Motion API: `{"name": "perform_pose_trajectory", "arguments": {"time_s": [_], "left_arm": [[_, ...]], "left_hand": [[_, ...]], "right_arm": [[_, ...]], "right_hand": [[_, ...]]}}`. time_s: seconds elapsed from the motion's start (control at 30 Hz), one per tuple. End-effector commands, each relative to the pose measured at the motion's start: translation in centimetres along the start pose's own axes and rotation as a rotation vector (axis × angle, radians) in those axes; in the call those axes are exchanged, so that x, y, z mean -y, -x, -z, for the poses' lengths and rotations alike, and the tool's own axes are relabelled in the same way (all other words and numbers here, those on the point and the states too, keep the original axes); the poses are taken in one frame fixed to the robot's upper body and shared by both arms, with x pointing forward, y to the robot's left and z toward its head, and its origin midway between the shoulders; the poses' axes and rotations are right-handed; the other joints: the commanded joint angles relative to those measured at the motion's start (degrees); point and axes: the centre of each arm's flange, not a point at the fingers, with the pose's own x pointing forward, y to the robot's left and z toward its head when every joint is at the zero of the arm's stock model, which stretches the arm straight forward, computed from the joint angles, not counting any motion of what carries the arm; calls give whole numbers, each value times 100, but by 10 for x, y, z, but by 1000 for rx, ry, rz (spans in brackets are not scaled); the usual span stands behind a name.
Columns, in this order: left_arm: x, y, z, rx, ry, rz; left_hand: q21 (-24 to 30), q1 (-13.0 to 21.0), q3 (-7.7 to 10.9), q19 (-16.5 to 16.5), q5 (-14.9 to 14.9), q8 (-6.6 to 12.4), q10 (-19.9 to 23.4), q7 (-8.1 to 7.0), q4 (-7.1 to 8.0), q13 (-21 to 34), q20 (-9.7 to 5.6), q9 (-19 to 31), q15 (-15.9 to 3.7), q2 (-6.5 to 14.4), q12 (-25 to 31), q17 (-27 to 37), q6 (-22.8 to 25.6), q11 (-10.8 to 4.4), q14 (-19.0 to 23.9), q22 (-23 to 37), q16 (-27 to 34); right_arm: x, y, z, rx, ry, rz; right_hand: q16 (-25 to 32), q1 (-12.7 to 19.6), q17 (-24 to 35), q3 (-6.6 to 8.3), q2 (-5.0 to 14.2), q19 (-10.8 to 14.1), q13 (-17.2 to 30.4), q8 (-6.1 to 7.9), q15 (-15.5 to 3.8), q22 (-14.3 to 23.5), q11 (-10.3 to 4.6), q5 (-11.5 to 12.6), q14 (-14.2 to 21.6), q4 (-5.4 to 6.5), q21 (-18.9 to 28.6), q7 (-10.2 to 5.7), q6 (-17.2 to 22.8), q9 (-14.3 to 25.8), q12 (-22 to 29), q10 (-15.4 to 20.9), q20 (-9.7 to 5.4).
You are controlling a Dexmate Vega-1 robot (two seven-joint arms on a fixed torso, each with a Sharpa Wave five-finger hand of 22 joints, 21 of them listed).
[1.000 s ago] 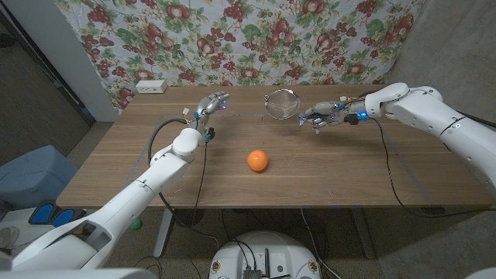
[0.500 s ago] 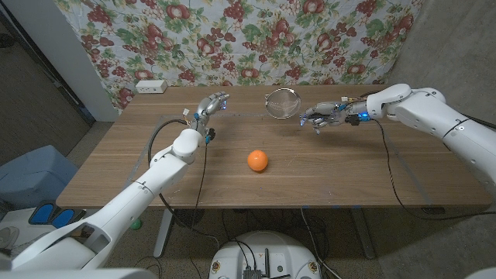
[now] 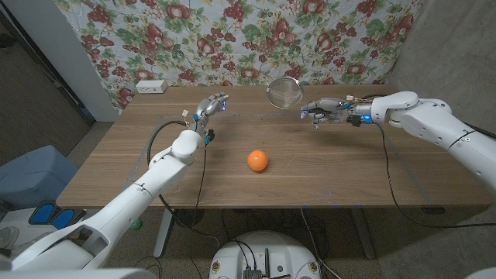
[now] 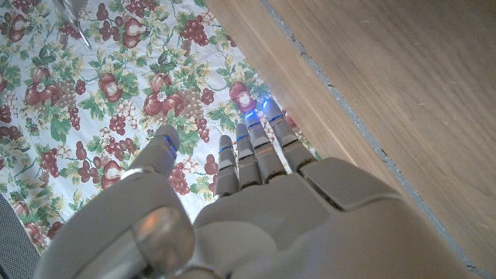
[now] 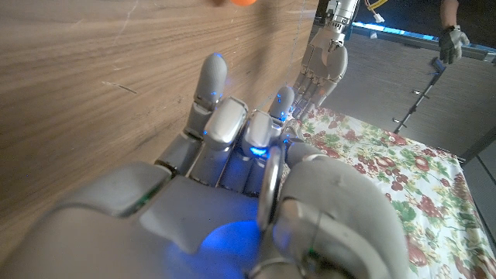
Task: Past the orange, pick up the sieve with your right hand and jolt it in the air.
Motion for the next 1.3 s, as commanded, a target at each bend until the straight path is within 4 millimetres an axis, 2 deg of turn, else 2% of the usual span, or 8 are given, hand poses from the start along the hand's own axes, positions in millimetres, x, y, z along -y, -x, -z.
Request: {"name": "perform_pose_trajectory", "arguments": {"time_s": [0.03, 0.63, 1.3], "left_arm": [[-1, 2, 0, 3, 5, 0], [-4, 3, 1, 2, 4, 1], [-3, 3, 0, 2, 1, -1]], "left_hand": [[-25, -46, 40, 66, 34, -17, 47, -3, 13, 12, 11, 16, 21, 1, 19, 13, 73, 17, 12, 13, 35], [-32, -42, 43, 69, 33, -17, 51, -1, 9, 12, 13, 16, 17, 0, 21, 14, 76, 16, 14, 13, 40], [-40, -41, 44, 72, 31, -18, 48, -4, 9, 11, 15, 16, 23, 1, 20, 16, 74, 11, 6, 14, 42]], "right_arm": [[0, 9, 0, 120, -35, 43], [-3, 5, 0, 81, -32, 22], [-2, -6, 2, -222, 47, -21]], "right_hand": [[25, -43, 9, 46, -17, -44, 14, 21, -9, 20, -346, 20, 13, 18, 49, 340, 356, -12, -7, -332, -397], [28, -67, 9, 69, -18, -59, 29, 50, -10, -19, -350, 26, 12, 30, 106, 334, 349, -35, 6, -319, -397], [28, -74, 7, 98, -12, -74, 44, 74, -9, -83, -324, 28, 13, 25, 121, 352, 312, -47, 34, -337, -401]]}}
